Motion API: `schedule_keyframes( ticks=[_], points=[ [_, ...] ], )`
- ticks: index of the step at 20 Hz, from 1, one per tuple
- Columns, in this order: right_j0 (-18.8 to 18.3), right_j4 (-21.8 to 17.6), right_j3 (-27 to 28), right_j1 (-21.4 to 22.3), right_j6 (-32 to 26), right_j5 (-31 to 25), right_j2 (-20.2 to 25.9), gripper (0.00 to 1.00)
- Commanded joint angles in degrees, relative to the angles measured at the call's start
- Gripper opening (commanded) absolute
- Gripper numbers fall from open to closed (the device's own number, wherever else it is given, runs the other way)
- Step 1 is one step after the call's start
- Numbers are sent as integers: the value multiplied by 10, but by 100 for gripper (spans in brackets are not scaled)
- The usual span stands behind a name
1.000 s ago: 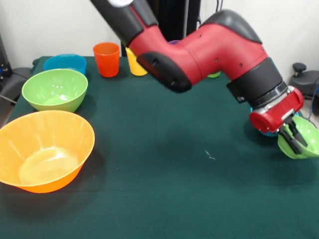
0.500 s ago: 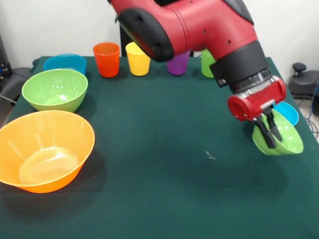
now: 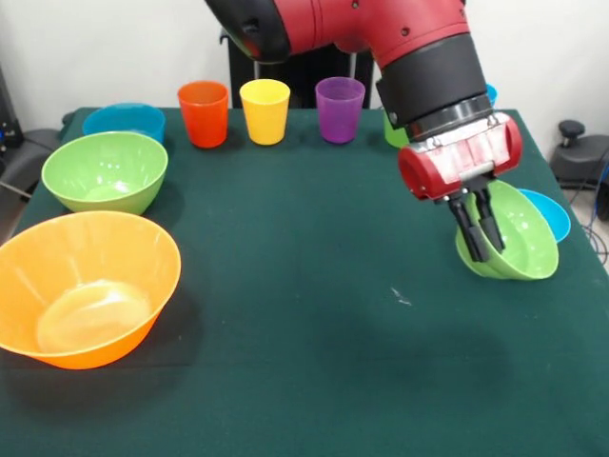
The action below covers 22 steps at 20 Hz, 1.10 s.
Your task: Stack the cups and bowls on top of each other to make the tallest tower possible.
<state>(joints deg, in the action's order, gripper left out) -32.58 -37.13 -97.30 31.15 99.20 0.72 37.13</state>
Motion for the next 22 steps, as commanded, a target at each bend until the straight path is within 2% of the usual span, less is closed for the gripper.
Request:
schedule_keyframes(
  ticks=[1,2,4,6,10,17,19,22],
  points=[
    [105,24,-26,39,121,11,-178,0],
    [117,25,-18,32,122,-6,-197,0],
    [125,23,-12,21,115,18,-211,0],
    [122,21,-16,21,112,28,-213,0],
    [104,21,-30,25,101,-4,-209,0],
    [105,15,-29,6,100,24,-226,0],
    [123,22,-26,16,106,30,-245,0],
    [165,40,-21,30,126,53,-314,0]
  ],
)
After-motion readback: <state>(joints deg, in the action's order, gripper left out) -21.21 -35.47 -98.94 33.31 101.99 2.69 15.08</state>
